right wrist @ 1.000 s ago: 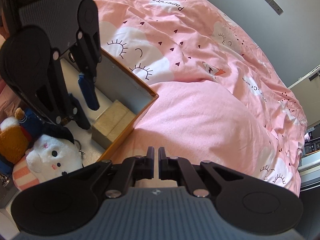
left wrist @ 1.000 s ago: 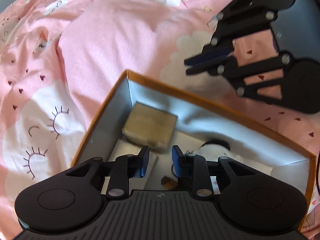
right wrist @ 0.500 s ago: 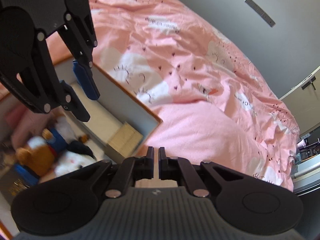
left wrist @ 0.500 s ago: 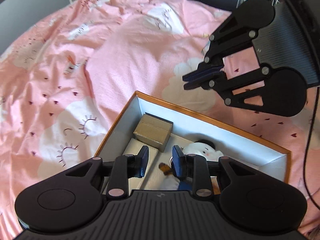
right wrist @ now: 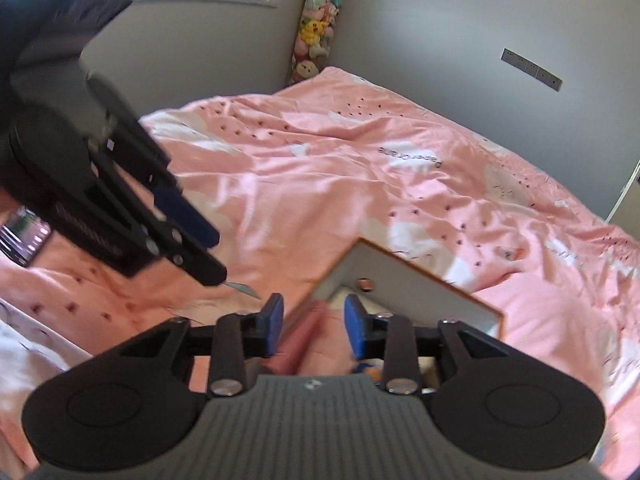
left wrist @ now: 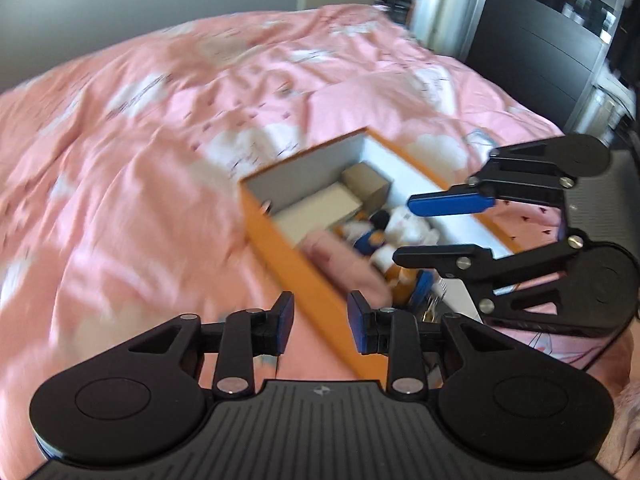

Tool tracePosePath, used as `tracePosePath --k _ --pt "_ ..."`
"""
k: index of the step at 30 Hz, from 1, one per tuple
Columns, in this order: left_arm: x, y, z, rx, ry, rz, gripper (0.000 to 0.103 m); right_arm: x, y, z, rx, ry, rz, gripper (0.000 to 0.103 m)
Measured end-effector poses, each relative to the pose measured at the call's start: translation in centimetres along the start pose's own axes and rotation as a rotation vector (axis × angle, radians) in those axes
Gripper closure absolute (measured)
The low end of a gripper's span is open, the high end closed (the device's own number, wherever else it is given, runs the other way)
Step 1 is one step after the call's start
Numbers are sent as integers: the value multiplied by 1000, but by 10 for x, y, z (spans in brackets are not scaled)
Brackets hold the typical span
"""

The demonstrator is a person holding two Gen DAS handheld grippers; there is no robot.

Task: Organize objects
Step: 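Withdraw both grippers up from the orange box, then move the right gripper down around the yellow tape measure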

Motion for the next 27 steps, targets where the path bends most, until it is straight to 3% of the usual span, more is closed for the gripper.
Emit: tracePosePath --k 4,9,14,20,27 --pt "0 -55 -6 -111 46 -28 66 -8 -17 -45 75 71 -22 66" --pt "7 -110 -15 -204 32 -108 66 -13 -37 -89 114 82 -87 66" --pt "12 -134 -14 -175 72 -143 67 -5 -58 -113 177 84 -215 63" --pt "12 -159 -20 -182 65 -162 63 21 -72 -127 228 87 -360 63" --pt "15 -167 -25 -175 42 -163 63 45 -70 -140 155 71 -416 63"
Point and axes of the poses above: each gripper's, at about its wrist camera, not at the fingertips, and x roughly the way its jaws point, z to its right, y to its top, the point moved 2 cm from there along x, roughly the way its jaws point, and after that the axes turned 12 degrees about -y, right-handed, at the moved point
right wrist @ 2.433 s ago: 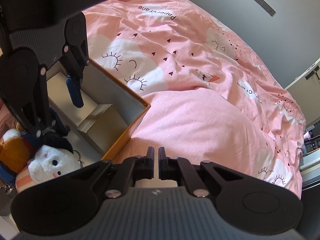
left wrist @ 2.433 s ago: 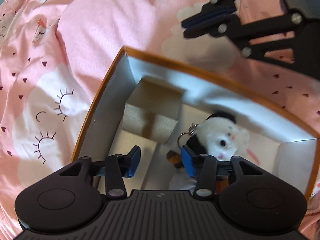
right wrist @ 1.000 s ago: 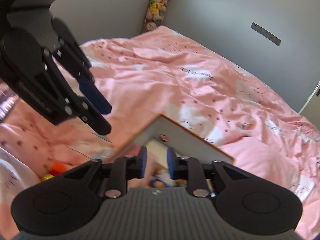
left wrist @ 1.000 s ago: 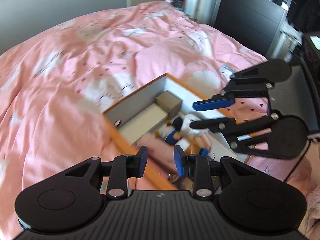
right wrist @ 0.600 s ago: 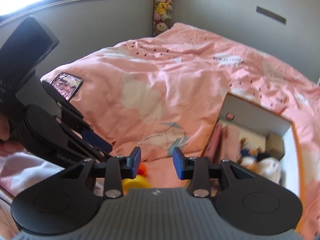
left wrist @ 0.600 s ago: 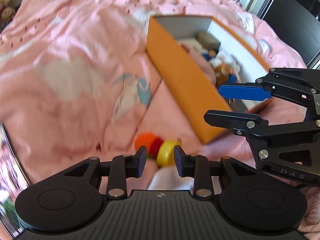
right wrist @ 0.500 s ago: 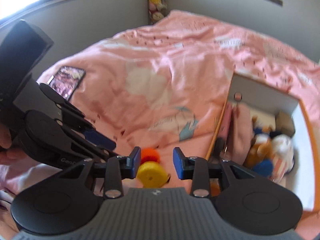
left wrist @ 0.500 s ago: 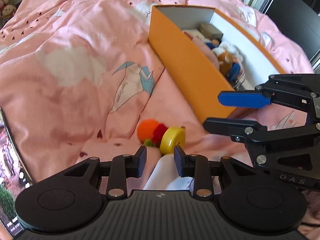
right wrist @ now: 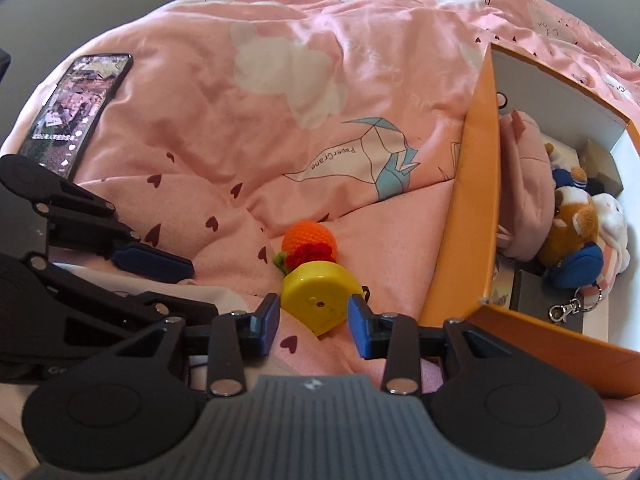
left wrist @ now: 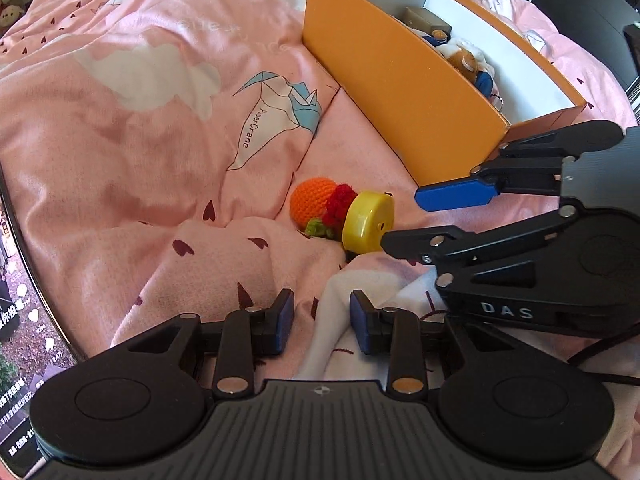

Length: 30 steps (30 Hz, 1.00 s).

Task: Organize objects
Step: 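Move the right gripper down around the yellow tape measure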

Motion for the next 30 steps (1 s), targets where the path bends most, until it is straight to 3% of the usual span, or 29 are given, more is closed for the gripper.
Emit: tracePosePath --k 7,17,21,30 --pt "-2 -3 -3 41 -25 27 65 19 8 3 13 23 -50 58" --pt "-6 1 -1 93 -19 37 66 28 19 -5 -110 -23 -15 47" --pt "-4 2 0 101 -21 31 65 32 19 -8 -169 -42 -12 46" --pt "-2 2 -2 87 -24 21 65 43 19 -5 -222 10 -10 46"
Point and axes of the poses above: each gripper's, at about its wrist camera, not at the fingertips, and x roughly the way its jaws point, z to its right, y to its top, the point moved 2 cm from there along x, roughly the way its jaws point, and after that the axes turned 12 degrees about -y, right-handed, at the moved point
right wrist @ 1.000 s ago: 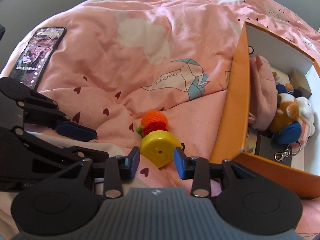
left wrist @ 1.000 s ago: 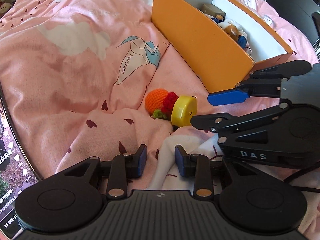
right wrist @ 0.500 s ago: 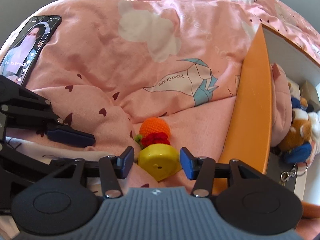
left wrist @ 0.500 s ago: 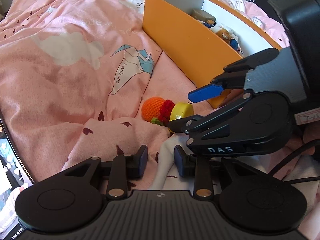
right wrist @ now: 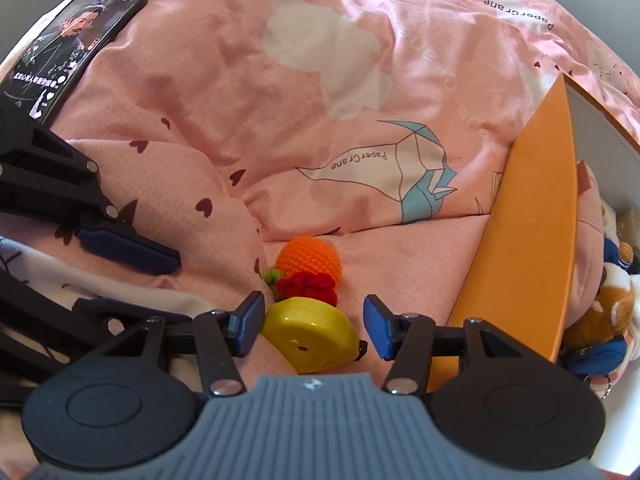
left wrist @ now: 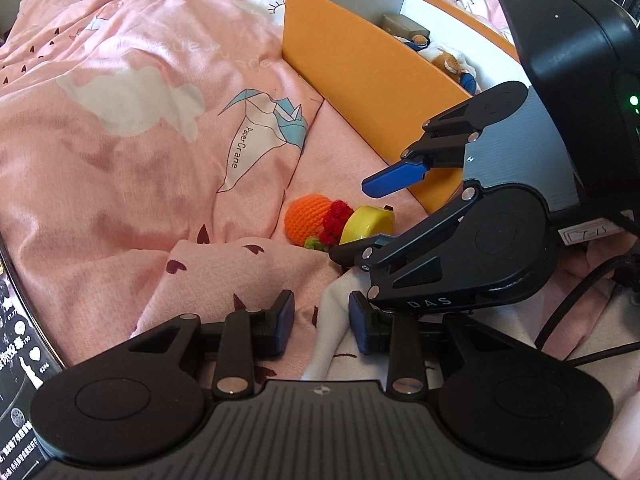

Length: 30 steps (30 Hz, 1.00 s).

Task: Organize objects
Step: 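Move the right gripper down around the yellow tape measure, then close the right gripper on the yellow tape measure and lift it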

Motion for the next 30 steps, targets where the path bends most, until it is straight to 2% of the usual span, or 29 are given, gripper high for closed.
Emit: tracePosePath --k 7,22,26,30 --pt "0 -1 2 6 5 -8 65 3 -2 -3 -22 9 -3 47" --pt "0 -1 3 25 8 -20 63 -1 -2 -4 -42 5 -107 46" --pt "-1 -4 7 52 9 -24 61 3 -2 -7 -107 23 -150 35" --pt "-1 -2 5 38 4 -18 60 11 -2 -8 -123 28 -158 34"
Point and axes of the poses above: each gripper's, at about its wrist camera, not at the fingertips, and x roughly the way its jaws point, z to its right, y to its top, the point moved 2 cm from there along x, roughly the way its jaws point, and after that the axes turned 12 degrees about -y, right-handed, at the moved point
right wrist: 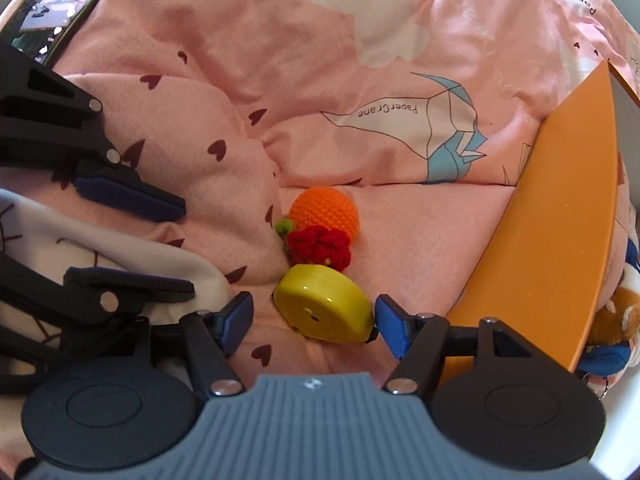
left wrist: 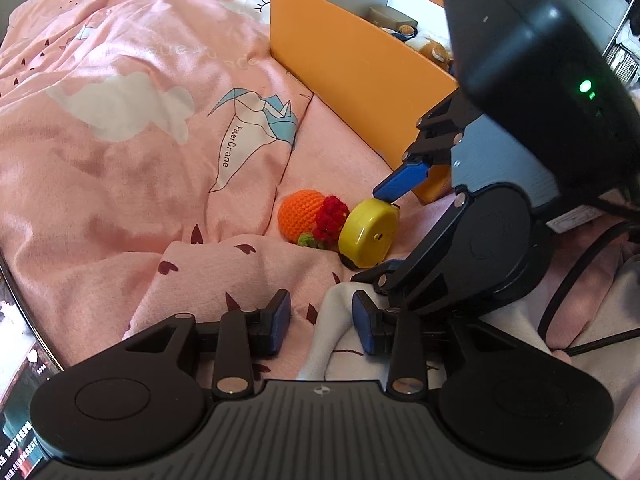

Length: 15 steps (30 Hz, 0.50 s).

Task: Organize objects
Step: 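Close the right gripper on the yellow tape measure and lift it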

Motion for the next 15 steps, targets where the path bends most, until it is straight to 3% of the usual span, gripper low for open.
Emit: tracePosePath --k 4,15 --pt "-1 -1 -2 -4 -4 3 59 0 -4 0 11 -4 33 44" --pt "2 10 -2 -5 -15 10 58 -21 -6 6 -18 8 80 46"
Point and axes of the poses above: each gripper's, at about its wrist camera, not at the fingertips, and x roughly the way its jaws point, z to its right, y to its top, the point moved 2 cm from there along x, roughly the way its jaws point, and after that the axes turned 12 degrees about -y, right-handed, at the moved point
